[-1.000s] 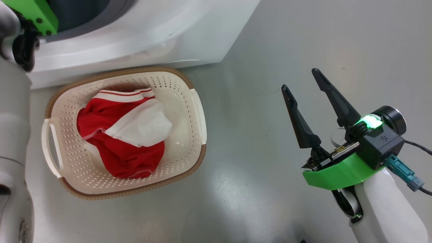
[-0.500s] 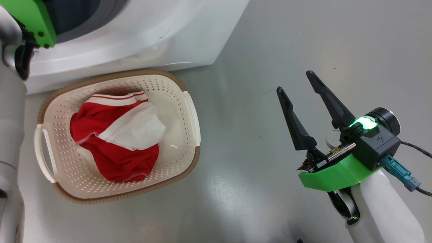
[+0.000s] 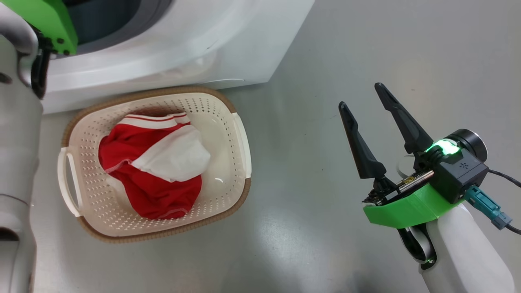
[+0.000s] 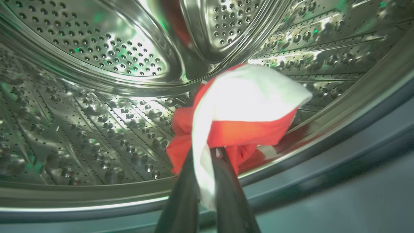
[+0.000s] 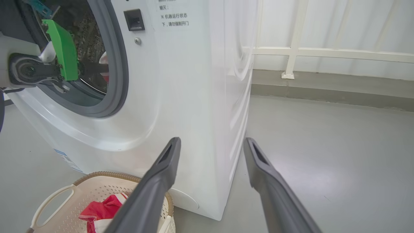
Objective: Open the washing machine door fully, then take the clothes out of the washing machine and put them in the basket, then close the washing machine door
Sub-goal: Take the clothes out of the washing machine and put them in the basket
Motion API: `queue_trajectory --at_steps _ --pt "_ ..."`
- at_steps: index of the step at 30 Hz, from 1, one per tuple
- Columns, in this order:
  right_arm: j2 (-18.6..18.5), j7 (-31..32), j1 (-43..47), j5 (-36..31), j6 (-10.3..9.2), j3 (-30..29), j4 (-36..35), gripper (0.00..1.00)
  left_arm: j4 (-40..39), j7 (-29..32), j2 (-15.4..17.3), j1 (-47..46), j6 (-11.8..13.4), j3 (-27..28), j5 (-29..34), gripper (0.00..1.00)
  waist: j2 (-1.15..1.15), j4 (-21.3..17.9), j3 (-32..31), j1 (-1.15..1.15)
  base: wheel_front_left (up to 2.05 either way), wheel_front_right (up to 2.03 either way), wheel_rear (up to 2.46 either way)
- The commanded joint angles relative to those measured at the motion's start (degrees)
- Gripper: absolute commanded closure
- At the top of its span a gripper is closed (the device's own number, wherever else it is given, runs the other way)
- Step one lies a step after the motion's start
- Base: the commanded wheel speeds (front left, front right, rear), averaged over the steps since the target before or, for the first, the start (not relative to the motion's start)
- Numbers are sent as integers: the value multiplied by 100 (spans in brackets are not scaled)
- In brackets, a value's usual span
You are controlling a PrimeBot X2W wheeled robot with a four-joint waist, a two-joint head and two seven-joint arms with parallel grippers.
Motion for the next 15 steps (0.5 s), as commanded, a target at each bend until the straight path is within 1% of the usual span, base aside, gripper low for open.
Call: queue_trajectory --at_steps 1,5,9,11,15 --pt "9 -37 126 -11 36 92 -132 0 -157 -159 232 67 -36 16 -59 100 0 56 -54 0 0 0 0" --pt "-18 -37 158 -6 36 63 -114 0 -262 -446 170 223 -64 44 -174 100 0 143 -158 0 0 0 0" --pt "-30 -37 221 -16 36 -12 -127 0 -555 -577 89 438 -87 94 -311 100 0 272 -267 0 0 0 0" --pt "-27 -37 254 -25 36 -32 -134 0 -817 -595 43 586 -95 104 -351 100 0 340 -333 0 0 0 0" --pt "-14 -37 324 -44 36 -40 -131 0 -1669 -600 37 1035 -83 260 -384 100 0 439 -497 0 0 0 0"
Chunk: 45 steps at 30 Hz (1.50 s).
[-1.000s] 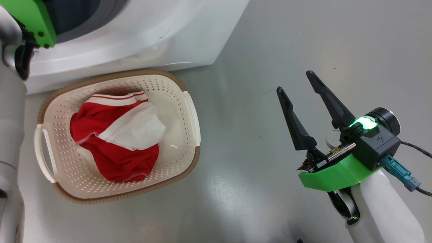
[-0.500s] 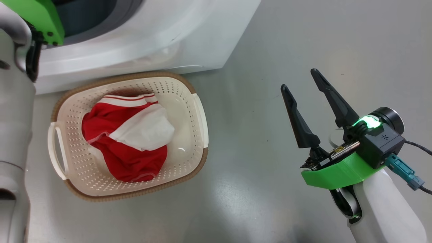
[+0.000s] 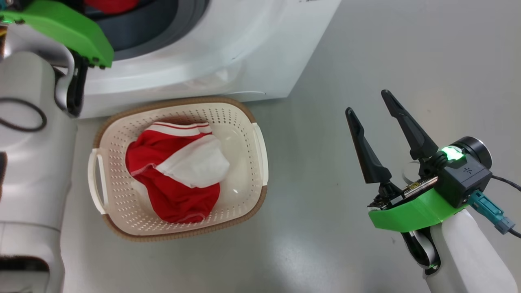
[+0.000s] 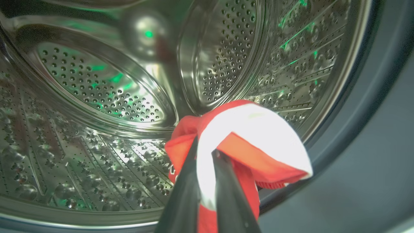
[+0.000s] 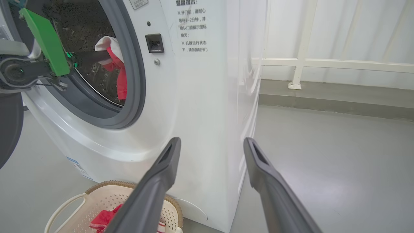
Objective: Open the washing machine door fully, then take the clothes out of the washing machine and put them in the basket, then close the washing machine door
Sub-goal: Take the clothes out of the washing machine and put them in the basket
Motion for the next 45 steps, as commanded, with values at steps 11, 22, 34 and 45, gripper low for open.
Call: queue_trajectory --at_steps 11,22,34,45 --pt "33 -37 399 7 36 85 -43 0 -1498 -67 116 1438 46 566 20 100 0 228 -815 0 0 0 0" --pt "123 -37 672 107 36 131 95 0 -2287 -67 75 2686 2 773 106 100 0 278 -1535 0 0 0 0" --pt "168 -37 960 115 36 84 129 0 -3423 -67 33 3972 34 899 183 100 0 252 -2045 0 0 0 0" --pt "201 -37 1055 128 36 74 89 0 -4703 299 -31 4664 182 908 -10 100 0 241 -2194 0 0 0 0"
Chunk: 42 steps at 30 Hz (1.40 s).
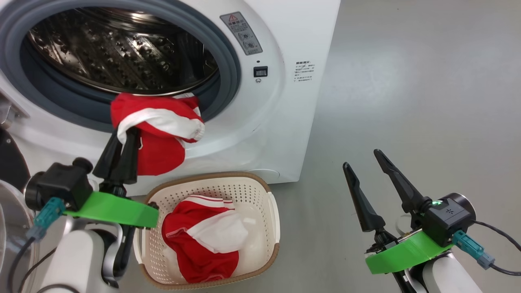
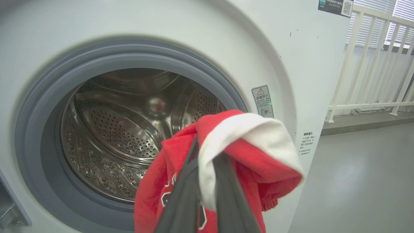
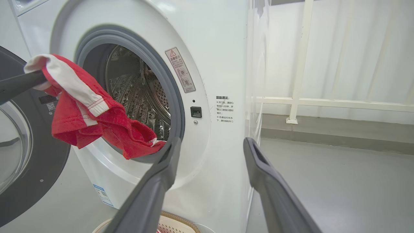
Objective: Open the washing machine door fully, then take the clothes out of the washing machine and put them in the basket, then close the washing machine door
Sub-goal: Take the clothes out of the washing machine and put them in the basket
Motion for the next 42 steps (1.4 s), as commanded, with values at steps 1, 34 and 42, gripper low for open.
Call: queue_trajectory --at_steps 1,34,42 --pt "20 -37 -7 25 36 102 -162 0 -364 73 130 41 66 186 -45 100 0 -2 13 0 0 0 0" --pt "34 -37 -466 16 36 172 -282 0 3228 126 -384 -479 -9 -307 -732 100 0 -241 1074 0 0 0 0" --pt "46 -37 -680 32 36 222 -327 0 4666 317 -383 -1223 -90 -347 -915 100 0 -360 1528 0 0 0 0"
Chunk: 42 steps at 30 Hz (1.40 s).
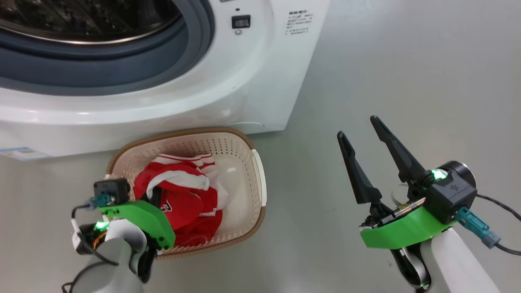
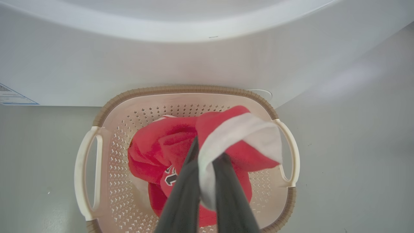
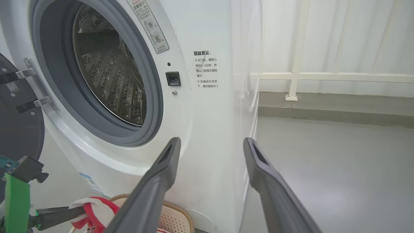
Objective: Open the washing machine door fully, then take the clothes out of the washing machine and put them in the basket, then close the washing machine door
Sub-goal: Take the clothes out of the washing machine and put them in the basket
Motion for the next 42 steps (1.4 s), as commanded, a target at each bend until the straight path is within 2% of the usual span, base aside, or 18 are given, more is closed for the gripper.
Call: queue_trajectory --at_steps 1,6,15,16,17,19,20,21,30,36,42 --pt "30 -37 -131 36 36 140 -171 0 239 46 138 -228 -38 161 -109 100 0 -101 258 0 0 0 0" --pt "44 -37 -212 47 36 184 -159 0 926 329 147 -541 -62 145 -211 100 0 -201 415 0 0 0 0" --pt "60 -37 -274 66 36 201 -187 0 1367 725 245 -729 -89 24 -250 100 0 -394 616 0 0 0 0" --pt "62 -37 -269 61 36 200 -191 0 1384 731 263 -748 -91 11 -250 96 0 -415 646 0 0 0 0" --pt "64 -37 -266 59 36 203 -194 0 1400 743 279 -765 -92 5 -258 85 0 -437 672 0 0 0 0" --pt "68 -37 -270 57 36 224 -193 0 1427 743 321 -792 -93 -8 -262 58 0 -491 715 0 0 0 0" --pt "71 -37 -274 60 36 232 -191 0 1438 729 342 -800 -89 -10 -266 25 0 -519 729 0 0 0 0" --pt "74 -37 -274 64 36 233 -191 0 1448 715 355 -805 -85 -10 -273 0 0 -543 736 0 0 0 0" --pt "91 -37 -207 33 36 198 -161 0 1495 318 405 -789 58 -63 -260 0 0 -603 634 0 0 0 0" --pt "80 -37 -203 -61 36 125 -139 0 1501 -128 312 -770 127 -82 -284 0 0 -469 456 0 0 0 0" --pt "51 -37 -134 -96 36 90 -88 0 1229 -557 232 -689 61 -264 -141 0 0 -280 181 0 0 0 0"
